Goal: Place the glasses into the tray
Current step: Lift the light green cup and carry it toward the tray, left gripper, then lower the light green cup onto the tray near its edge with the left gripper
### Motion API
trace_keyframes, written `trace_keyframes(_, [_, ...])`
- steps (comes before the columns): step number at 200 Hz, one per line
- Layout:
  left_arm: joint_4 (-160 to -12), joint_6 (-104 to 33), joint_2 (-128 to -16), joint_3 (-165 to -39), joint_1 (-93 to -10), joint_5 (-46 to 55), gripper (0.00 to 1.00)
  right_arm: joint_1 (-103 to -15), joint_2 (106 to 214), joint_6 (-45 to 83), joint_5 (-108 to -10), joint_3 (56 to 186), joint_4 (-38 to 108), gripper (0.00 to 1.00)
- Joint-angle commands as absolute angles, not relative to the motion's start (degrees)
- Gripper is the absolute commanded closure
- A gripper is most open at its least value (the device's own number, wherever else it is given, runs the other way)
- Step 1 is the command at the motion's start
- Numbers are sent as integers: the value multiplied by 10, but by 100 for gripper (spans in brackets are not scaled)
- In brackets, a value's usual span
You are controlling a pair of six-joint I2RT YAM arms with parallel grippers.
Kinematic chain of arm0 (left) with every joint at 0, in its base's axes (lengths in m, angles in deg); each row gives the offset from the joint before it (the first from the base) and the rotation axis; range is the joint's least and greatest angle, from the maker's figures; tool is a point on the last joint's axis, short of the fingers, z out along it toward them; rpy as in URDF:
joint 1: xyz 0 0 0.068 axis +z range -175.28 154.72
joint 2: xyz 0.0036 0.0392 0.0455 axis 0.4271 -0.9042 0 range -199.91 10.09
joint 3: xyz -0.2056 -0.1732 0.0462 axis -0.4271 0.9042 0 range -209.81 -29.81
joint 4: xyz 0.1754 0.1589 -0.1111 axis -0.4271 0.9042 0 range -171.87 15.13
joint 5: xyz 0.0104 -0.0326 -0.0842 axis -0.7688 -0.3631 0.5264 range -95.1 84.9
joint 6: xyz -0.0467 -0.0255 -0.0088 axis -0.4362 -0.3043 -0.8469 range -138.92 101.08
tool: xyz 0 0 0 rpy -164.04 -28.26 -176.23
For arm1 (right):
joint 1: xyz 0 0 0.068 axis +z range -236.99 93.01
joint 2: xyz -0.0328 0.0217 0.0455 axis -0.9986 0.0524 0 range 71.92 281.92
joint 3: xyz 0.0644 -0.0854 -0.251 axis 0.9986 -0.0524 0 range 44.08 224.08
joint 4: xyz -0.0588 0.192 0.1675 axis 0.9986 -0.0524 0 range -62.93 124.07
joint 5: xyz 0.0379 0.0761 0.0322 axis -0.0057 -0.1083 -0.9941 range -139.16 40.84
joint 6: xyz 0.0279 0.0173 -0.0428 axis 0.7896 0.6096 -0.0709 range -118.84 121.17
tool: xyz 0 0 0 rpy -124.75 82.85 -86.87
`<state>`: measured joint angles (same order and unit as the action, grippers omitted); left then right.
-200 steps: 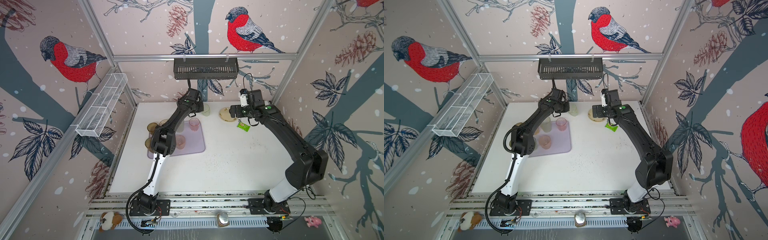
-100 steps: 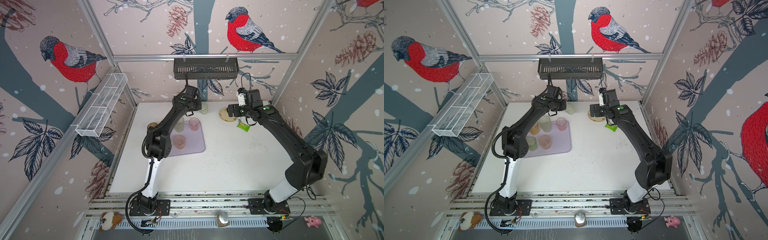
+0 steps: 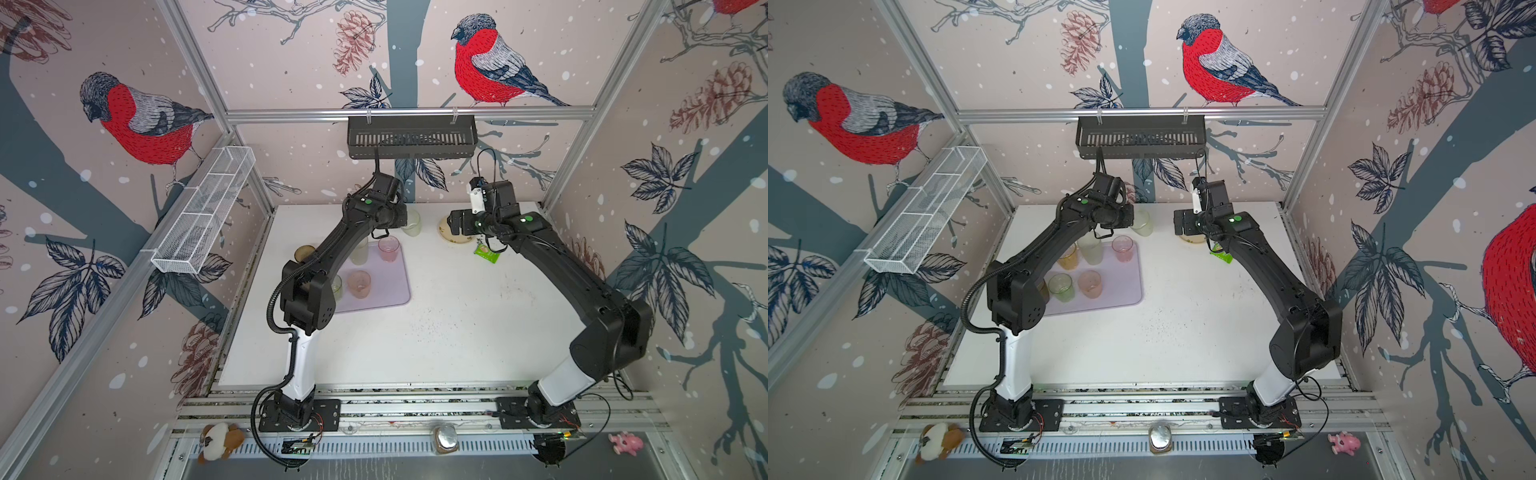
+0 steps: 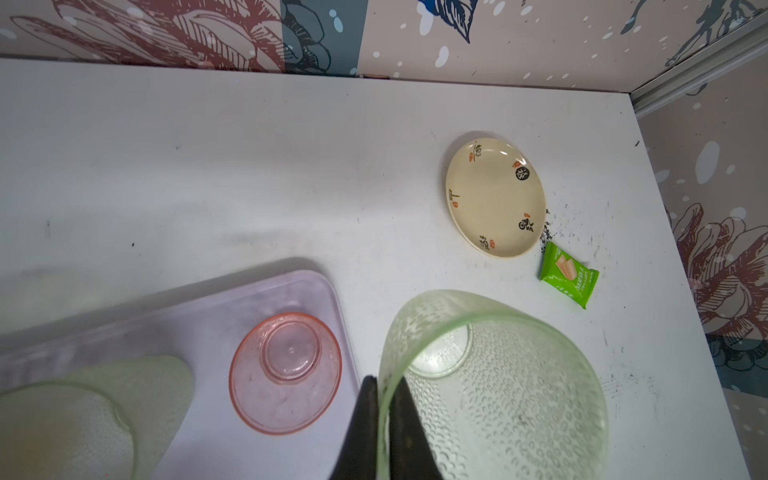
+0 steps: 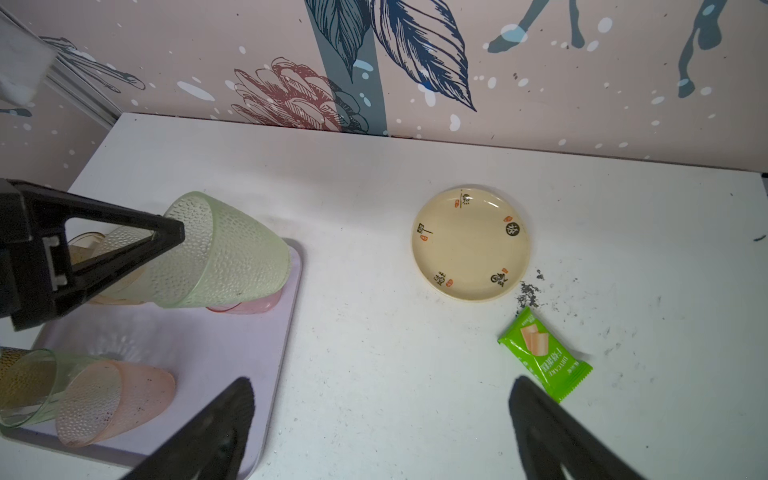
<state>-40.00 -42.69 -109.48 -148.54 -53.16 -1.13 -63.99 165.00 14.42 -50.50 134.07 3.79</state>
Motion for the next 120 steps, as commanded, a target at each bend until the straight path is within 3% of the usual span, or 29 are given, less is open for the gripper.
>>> trace_keyframes(1, [-355,-428,-1073,-1476,-540,-20,100,-633,1647,154,-492,1336,65,3])
trace_keyframes(120, [-343,-437,-933,-1256,-563,-34,100,-612,1633,175,-483,1289,99,3])
